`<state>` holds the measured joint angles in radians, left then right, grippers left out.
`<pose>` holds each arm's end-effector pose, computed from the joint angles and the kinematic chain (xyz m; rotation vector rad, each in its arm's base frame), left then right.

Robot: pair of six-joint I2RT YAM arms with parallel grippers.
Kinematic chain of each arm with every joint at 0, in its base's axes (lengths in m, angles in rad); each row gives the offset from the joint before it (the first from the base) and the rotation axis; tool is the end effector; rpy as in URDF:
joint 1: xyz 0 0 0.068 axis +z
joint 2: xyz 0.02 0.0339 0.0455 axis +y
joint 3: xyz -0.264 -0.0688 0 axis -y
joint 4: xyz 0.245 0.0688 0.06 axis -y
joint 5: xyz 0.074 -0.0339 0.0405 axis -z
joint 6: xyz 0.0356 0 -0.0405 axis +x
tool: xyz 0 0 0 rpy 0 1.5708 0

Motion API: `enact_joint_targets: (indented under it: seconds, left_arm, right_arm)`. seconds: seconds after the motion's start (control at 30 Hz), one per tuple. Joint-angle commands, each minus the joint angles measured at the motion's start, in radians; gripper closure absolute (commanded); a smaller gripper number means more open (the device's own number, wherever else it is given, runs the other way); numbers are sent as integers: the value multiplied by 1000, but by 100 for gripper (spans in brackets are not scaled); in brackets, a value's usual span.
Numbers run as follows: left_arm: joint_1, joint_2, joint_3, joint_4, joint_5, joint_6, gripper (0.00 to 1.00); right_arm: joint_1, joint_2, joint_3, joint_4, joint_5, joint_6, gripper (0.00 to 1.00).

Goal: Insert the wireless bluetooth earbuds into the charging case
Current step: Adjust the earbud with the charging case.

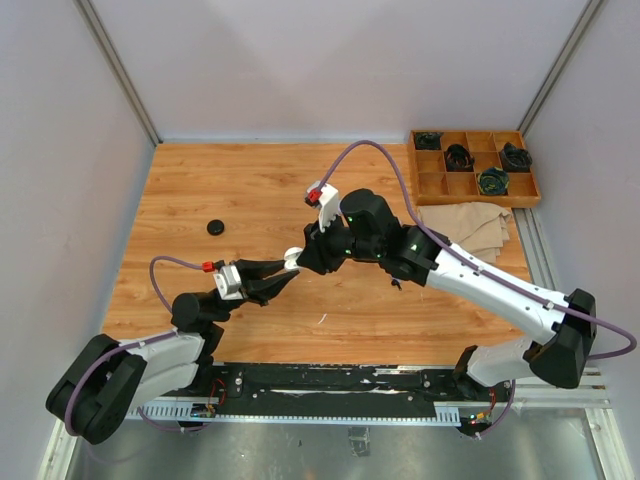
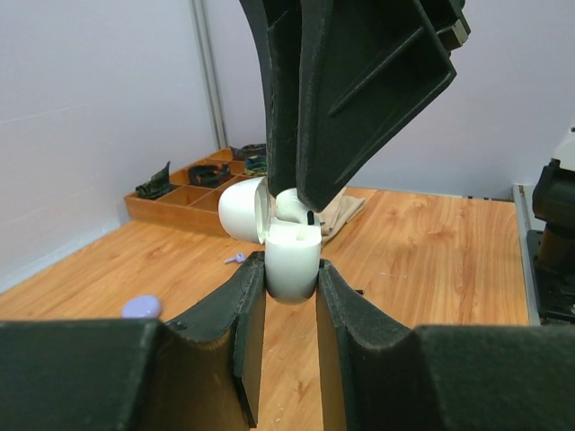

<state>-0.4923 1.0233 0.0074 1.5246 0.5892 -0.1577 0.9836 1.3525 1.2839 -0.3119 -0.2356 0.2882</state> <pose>0.1256 -0.0898 0.2127 0.7199 0.9586 -0.8853 0.1661 0.2645 0.3740 -0.8695 1.9078 1.0393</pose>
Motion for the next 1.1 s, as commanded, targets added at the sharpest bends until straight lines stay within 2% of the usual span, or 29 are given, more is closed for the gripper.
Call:
enact_joint_targets:
  seconds: [0.0,0.4,0.57,0.77,0.87,1.07]
  left_arm:
    - [4,-8,-61,66,27,12,100]
    - [4,-15,-55,55,47,7,100]
    - [4,-27,-59,51,39,9,100]
    - [4,-28,-60,51,35,9,100]
    - [4,-31,-61,52,34,9,100]
    - [4,-26,-60,51,38,9,100]
  right_arm:
    - [18,25,19,19,-43,-2,71]
    - [18,50,65,-72,-109,-81,80]
    - [18,57,71,-108,-106,-102,73]
    - [18,66,72,-118,-102,-114,73]
    - [18,66,77,-131,-91,-124,77]
    - [18,50,85,-142,-76,-137,93]
